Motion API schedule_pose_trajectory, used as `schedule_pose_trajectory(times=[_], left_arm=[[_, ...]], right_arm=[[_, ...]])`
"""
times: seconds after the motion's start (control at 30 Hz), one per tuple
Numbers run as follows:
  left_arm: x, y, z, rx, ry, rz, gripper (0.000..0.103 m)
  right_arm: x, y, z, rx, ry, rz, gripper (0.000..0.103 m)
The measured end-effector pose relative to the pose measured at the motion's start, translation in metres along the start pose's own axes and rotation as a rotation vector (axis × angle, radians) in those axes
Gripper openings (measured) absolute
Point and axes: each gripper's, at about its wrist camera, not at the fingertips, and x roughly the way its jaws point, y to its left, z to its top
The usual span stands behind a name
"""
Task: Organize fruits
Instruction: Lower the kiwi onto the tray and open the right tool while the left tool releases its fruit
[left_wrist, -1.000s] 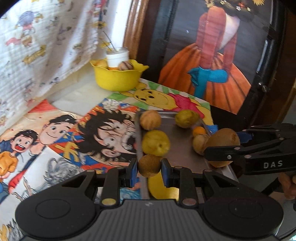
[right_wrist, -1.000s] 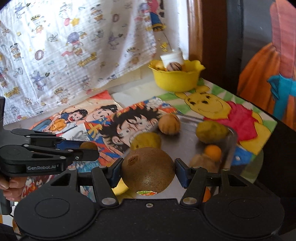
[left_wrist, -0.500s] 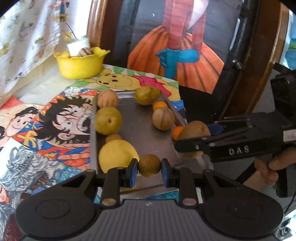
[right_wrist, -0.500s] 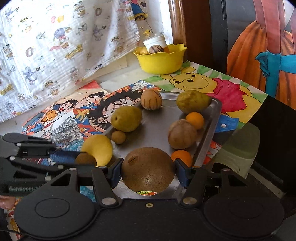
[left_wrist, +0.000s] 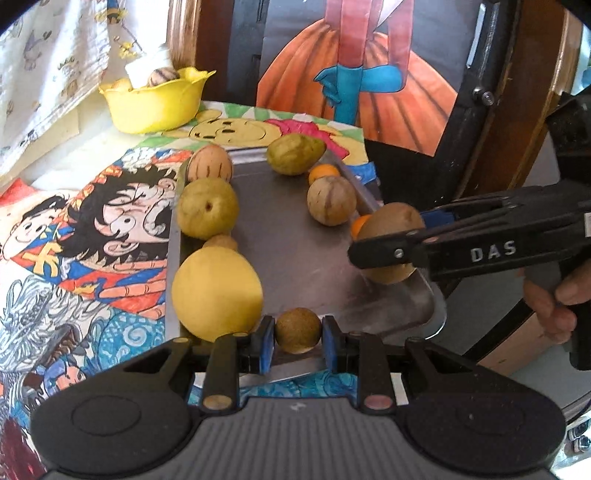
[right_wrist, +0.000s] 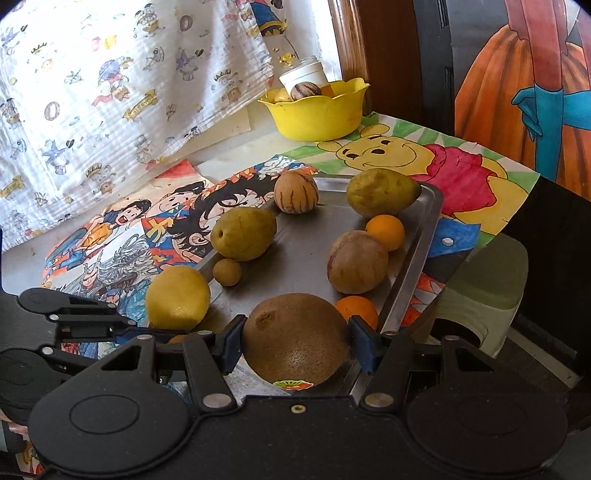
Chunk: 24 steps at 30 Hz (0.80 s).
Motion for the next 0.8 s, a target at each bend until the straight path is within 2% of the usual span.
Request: schedule_pose_trajectory(times=[0.2, 0.57, 0.67, 0.7, 0.73, 0.8], left_arm=[[0.001, 0.004, -0.002, -0.021, 0.006, 0.006, 0.030], [-0.004, 0.010, -0.006, -0.059, -0.001, 0.006, 0.031], [-0.009, 0.011, -0.007, -0.074, -0.007, -0.003, 0.041], [-0.011, 0.011, -0.008, -0.077, -0.007, -0.008, 0.052], [-0.014, 0.010, -0.010, -0.077, -0.014, -0.011, 0.057], [-0.020, 0.008, -0.013, -0.065, -0.030, 0.012, 0.060]], right_arm=[[0.001, 0.001, -0.007, 0.029, 0.027, -0.004, 0.061], [-0.002, -0.001, -0.011, 0.064, 0.013, -0.002, 0.063], [-0.005, -0.003, -0.014, 0.088, -0.003, 0.002, 0.064], [-0.007, -0.002, -0.015, 0.096, -0.011, 0.004, 0.065], [-0.009, -0.002, -0.016, 0.102, -0.017, 0.006, 0.065], [-0.012, 0.001, -0.018, 0.107, -0.028, 0.009, 0.067]])
